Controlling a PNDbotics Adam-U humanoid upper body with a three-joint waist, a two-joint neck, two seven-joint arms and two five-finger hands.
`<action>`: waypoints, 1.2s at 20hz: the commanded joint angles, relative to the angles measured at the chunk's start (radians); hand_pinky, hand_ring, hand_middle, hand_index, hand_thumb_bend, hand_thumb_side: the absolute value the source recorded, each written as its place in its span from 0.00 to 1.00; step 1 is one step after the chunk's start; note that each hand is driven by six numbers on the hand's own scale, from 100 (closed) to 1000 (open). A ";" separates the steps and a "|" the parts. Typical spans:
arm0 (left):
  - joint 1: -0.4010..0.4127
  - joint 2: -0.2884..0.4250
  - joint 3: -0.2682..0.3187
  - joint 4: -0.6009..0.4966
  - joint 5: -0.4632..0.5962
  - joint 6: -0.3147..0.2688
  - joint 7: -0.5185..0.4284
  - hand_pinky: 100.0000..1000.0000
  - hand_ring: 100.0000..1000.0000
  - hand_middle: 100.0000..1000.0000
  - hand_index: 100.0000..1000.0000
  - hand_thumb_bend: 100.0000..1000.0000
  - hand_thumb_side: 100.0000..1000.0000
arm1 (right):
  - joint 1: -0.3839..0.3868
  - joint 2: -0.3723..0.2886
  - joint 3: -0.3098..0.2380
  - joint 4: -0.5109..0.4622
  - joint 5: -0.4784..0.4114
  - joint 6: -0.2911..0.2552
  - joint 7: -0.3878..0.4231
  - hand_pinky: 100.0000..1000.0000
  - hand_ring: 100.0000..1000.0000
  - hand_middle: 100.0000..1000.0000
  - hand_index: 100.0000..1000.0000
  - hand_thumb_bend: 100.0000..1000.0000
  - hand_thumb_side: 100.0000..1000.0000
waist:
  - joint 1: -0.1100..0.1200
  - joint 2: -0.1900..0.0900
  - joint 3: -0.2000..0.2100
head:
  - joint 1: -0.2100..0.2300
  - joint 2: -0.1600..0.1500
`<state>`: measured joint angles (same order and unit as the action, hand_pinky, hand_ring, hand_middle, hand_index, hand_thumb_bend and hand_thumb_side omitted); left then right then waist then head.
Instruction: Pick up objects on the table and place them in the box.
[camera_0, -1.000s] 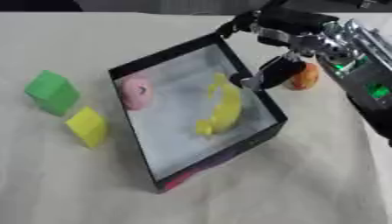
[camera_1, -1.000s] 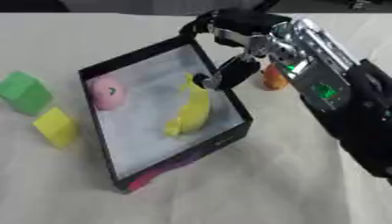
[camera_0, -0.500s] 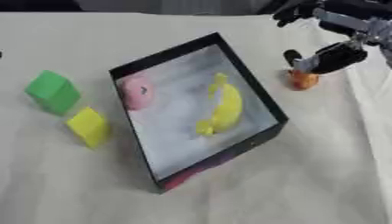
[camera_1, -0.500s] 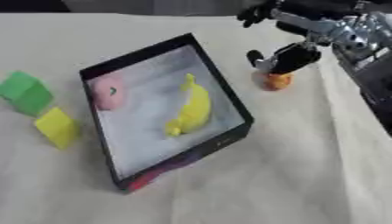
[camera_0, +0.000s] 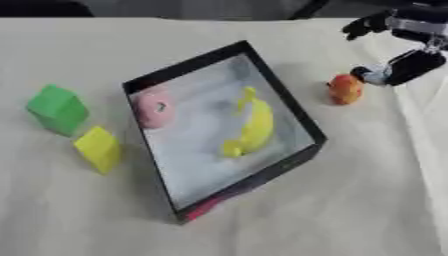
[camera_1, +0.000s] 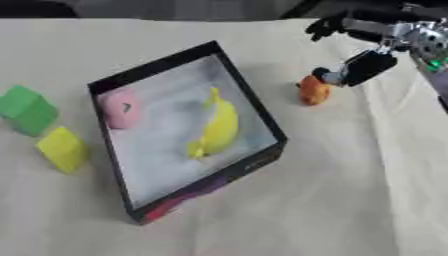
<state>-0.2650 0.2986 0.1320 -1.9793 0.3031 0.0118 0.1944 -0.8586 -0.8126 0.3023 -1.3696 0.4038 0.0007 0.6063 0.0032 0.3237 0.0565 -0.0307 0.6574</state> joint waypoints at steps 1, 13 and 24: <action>-0.011 0.020 0.001 -0.021 -0.006 0.003 -0.003 0.79 0.75 0.75 0.78 0.11 0.91 | -0.029 -0.013 -0.014 0.047 0.028 -0.015 0.005 0.97 0.92 0.81 0.94 0.23 0.16 | -0.001 -0.008 0.003 | -0.002 -0.018; -0.027 0.017 -0.003 -0.021 -0.002 0.004 -0.007 0.79 0.75 0.75 0.78 0.11 0.91 | -0.072 0.043 -0.026 0.216 0.138 -0.064 0.000 0.97 0.92 0.82 0.94 0.29 0.17 | -0.002 0.009 0.017 | -0.003 -0.028; -0.033 0.016 -0.006 -0.021 -0.003 0.003 -0.009 0.78 0.75 0.75 0.78 0.11 0.91 | -0.077 0.069 -0.023 0.271 0.176 -0.077 0.001 0.97 0.92 0.82 0.94 0.31 0.20 | 0.000 0.017 0.021 | 0.004 -0.022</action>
<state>-0.2841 0.2986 0.1255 -1.9793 0.3029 0.0160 0.1883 -0.9190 -0.7283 0.2893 -1.1057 0.5663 -0.0747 0.6101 0.0032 0.3419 0.0762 -0.0298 0.6445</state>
